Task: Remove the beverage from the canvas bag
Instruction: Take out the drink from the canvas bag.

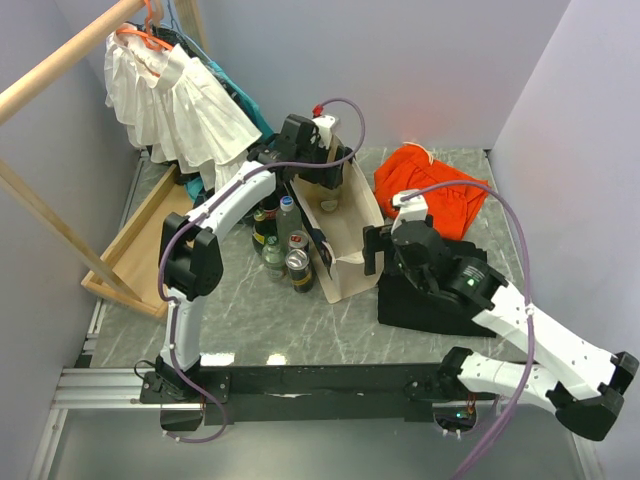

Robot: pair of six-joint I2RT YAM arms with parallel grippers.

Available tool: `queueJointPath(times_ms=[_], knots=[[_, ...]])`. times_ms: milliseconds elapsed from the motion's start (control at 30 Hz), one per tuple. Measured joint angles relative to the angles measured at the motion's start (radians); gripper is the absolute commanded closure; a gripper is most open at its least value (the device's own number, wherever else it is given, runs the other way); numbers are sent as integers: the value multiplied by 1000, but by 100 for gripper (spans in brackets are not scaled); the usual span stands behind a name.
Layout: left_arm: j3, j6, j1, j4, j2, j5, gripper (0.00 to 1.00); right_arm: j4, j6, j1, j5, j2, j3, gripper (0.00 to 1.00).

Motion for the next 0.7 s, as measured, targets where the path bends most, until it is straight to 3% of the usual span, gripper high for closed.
queueJointPath(times_ms=[700], knots=[[0,-17,4,48,2,-9,10,48,0,0,43,-152,-37,0]])
